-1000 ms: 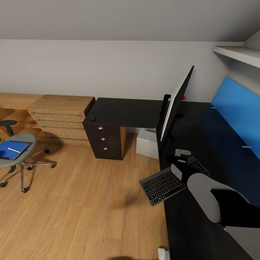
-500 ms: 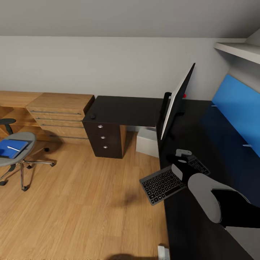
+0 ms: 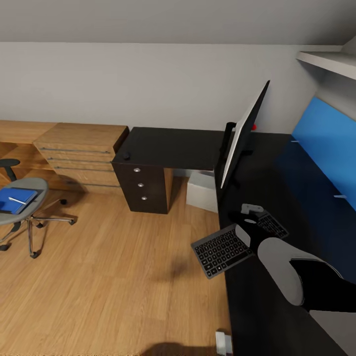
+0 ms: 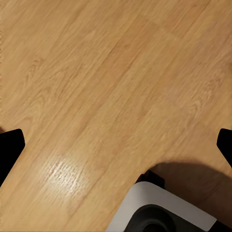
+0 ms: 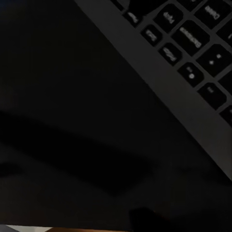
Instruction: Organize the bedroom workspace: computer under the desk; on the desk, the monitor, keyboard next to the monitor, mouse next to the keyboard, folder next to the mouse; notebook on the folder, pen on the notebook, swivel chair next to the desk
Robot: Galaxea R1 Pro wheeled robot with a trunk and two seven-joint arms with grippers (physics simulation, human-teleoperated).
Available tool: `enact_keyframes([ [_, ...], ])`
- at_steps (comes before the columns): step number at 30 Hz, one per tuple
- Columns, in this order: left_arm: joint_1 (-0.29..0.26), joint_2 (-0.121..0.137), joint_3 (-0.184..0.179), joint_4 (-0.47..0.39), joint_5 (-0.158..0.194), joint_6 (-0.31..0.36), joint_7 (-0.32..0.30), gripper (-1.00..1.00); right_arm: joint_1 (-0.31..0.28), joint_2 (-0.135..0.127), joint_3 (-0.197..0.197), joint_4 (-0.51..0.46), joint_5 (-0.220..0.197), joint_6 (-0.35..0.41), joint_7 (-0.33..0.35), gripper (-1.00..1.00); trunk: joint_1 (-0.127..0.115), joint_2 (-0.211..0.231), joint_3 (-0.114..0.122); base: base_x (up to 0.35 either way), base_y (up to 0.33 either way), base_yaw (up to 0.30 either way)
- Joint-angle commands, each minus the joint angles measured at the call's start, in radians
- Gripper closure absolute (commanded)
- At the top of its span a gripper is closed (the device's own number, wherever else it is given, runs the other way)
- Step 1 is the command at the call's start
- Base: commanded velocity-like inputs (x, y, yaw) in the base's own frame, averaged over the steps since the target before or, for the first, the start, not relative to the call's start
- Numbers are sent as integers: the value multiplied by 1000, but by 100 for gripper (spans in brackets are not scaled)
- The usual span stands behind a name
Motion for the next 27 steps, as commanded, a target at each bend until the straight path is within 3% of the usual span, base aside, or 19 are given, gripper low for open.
enact_keyframes([
  [1, 0, 1, -7, 0, 0, -3, 9, -100, 0, 0, -2, 1, -8, -11, 0, -100, 0, -1, -3, 0, 0, 0],
  [27, 0, 1, -7, 0, 0, -3, 9, -100, 1, -1, -1, 2, -7, -20, -1, -100, 0, -1, -43, 0, 0, 0],
])
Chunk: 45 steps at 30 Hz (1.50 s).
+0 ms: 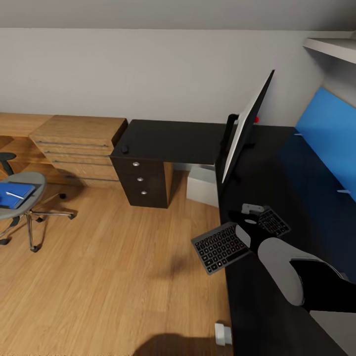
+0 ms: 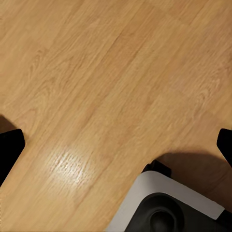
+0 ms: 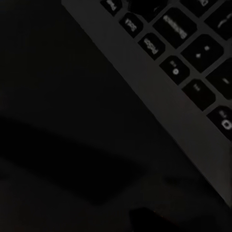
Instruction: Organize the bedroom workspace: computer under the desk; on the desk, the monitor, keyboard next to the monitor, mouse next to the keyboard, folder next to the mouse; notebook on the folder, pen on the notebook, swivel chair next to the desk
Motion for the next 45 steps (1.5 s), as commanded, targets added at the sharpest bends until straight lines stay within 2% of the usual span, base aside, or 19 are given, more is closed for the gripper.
enact_keyframes([
  [1, 0, 1, -7, -1, 0, -3, 9, -100, -1, 0, -2, 2, -8, -7, 0, -100, 0, -1, -3, 0, 0, 0],
  [13, 0, 2, -7, -1, -1, -3, 9, -100, -1, 0, -2, 1, -8, -7, -2, -100, 0, -1, -19, 0, 0, 0],
  [45, 0, 2, -7, -1, 0, -4, 10, -100, 1, 0, 3, 8, -5, -5, -19, -100, 0, -1, -20, 0, 0, 0],
])
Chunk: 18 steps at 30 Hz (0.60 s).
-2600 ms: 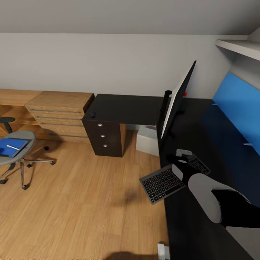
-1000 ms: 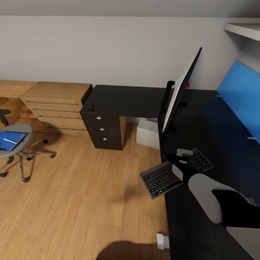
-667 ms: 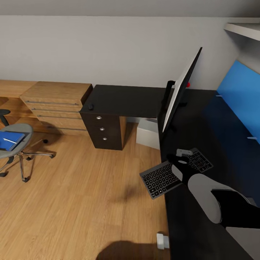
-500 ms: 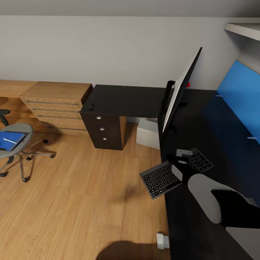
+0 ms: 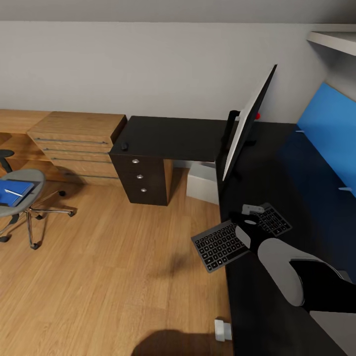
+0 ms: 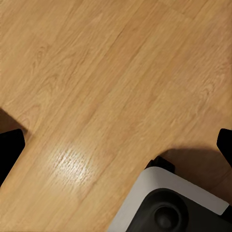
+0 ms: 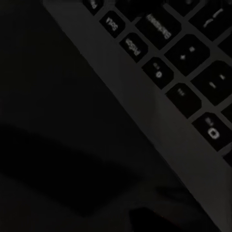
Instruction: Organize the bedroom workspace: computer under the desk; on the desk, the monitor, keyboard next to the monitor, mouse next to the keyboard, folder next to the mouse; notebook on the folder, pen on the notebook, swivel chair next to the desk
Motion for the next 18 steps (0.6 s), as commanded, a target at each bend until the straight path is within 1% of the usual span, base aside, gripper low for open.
enact_keyframes([
  [1, 0, 1, -7, -1, 0, -3, 9, -100, -1, 0, -2, 1, -8, -7, -1, -100, 0, -1, -1, 0, 0, 0],
  [4, 0, 1, -7, -1, 0, -3, 9, -100, -1, 0, -2, 2, -8, -5, -12, -100, 0, -1, -1, 0, 0, 0],
  [12, 0, 1, -7, -1, 0, -3, 10, -100, -1, 1, -2, 2, -8, -1, -81, -100, 0, -1, -1, 0, 0, 0],
  [18, 0, 1, -7, -1, 0, -3, 10, -100, -1, 1, -2, 3, -8, 0, -101, -100, 0, -1, -1, 0, 0, 0],
])
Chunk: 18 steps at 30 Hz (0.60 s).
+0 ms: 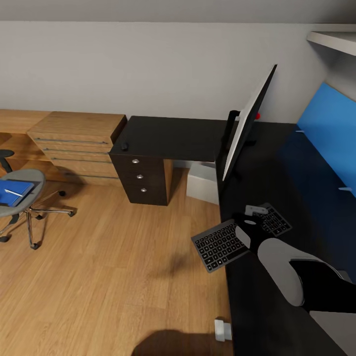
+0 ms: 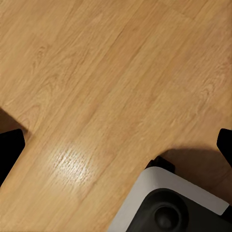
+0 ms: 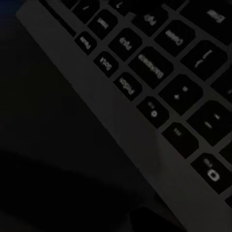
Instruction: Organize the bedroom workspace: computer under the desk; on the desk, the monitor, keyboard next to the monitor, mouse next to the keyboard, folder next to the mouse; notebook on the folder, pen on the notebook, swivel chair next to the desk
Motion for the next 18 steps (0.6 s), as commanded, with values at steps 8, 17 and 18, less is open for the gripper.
enact_keyframes([
  [8, 0, 1, -7, -1, 0, -3, 9, -100, -1, 0, 0, 0, -8, 23, -7, -100, 0, -1, -1, 0, 0, 0],
  [17, 0, 0, -7, -1, 0, -3, 9, -100, -1, 0, 0, -1, -8, 91, -1, -100, 0, -1, -1, 0, 0, 0],
  [18, 0, 0, -7, -1, 0, -3, 9, -100, -1, 0, 0, -1, -8, 97, -1, -100, 0, -1, -1, 0, 0, 0],
])
